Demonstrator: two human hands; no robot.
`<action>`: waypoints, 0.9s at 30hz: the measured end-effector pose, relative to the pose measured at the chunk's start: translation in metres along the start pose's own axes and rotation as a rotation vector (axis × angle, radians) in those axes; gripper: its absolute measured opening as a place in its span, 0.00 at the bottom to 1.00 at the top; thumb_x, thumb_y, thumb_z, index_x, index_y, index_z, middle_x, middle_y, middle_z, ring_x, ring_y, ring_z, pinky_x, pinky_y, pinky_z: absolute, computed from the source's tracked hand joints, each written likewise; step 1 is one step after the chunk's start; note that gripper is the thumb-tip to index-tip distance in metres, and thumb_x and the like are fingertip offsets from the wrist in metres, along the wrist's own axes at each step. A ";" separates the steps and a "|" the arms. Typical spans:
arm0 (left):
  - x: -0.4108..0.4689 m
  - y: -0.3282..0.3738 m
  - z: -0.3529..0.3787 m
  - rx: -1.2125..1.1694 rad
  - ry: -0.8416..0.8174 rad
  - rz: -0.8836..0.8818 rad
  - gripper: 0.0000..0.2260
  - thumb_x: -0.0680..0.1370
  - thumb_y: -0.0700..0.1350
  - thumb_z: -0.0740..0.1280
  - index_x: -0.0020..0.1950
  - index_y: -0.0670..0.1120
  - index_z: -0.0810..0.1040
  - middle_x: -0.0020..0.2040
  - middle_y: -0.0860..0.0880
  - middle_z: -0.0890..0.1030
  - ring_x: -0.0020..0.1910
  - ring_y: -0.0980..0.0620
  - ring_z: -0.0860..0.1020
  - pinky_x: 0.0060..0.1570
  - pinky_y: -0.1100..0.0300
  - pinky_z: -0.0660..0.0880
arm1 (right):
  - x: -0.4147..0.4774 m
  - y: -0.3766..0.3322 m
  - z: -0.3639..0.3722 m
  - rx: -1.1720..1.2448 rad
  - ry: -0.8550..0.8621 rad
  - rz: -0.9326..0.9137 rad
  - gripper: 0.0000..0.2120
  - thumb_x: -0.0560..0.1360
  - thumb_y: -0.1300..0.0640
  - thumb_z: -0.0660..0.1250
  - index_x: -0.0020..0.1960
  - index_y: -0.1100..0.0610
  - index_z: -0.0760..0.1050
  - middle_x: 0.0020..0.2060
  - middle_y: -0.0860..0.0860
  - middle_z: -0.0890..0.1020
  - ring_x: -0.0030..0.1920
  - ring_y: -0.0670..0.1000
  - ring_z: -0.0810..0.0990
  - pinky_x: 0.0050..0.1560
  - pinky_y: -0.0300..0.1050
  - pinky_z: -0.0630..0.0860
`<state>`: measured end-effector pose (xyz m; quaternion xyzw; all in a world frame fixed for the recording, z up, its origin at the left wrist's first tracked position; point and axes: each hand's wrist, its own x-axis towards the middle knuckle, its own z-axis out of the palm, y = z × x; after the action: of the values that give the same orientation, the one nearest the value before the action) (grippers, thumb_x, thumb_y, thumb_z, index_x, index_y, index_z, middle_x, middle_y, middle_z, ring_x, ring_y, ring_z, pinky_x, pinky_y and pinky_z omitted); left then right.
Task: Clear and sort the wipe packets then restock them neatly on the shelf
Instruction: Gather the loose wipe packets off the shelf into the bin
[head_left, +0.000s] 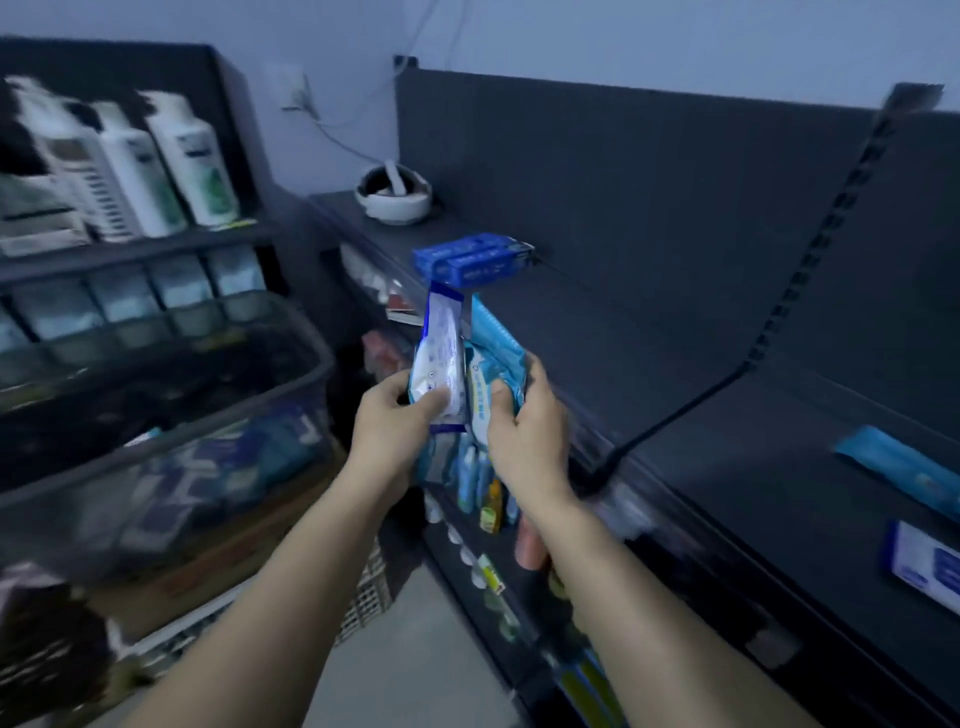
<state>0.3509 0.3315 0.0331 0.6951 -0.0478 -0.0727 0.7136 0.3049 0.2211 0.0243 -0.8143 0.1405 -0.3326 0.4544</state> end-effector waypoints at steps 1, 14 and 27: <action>0.006 0.001 -0.022 -0.003 0.025 -0.006 0.06 0.76 0.37 0.67 0.45 0.46 0.81 0.43 0.41 0.85 0.41 0.42 0.82 0.45 0.44 0.79 | -0.001 -0.009 0.020 0.012 -0.029 -0.003 0.17 0.79 0.62 0.62 0.67 0.57 0.71 0.57 0.53 0.81 0.56 0.54 0.78 0.47 0.32 0.64; 0.065 0.013 -0.243 0.073 0.278 0.009 0.06 0.77 0.40 0.67 0.45 0.51 0.81 0.44 0.44 0.85 0.44 0.42 0.83 0.50 0.40 0.79 | -0.008 -0.107 0.235 0.064 -0.355 -0.084 0.17 0.80 0.58 0.60 0.68 0.54 0.69 0.59 0.51 0.80 0.58 0.53 0.77 0.54 0.41 0.69; 0.173 -0.012 -0.352 0.359 0.440 -0.058 0.03 0.76 0.44 0.69 0.46 0.51 0.81 0.41 0.45 0.84 0.43 0.43 0.83 0.47 0.44 0.80 | 0.058 -0.114 0.387 -0.052 -0.668 -0.169 0.18 0.81 0.58 0.59 0.70 0.52 0.67 0.59 0.52 0.80 0.58 0.56 0.78 0.54 0.45 0.72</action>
<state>0.5802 0.6482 0.0053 0.8106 0.1162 0.0692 0.5698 0.5983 0.5031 0.0012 -0.8984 -0.0753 -0.0802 0.4252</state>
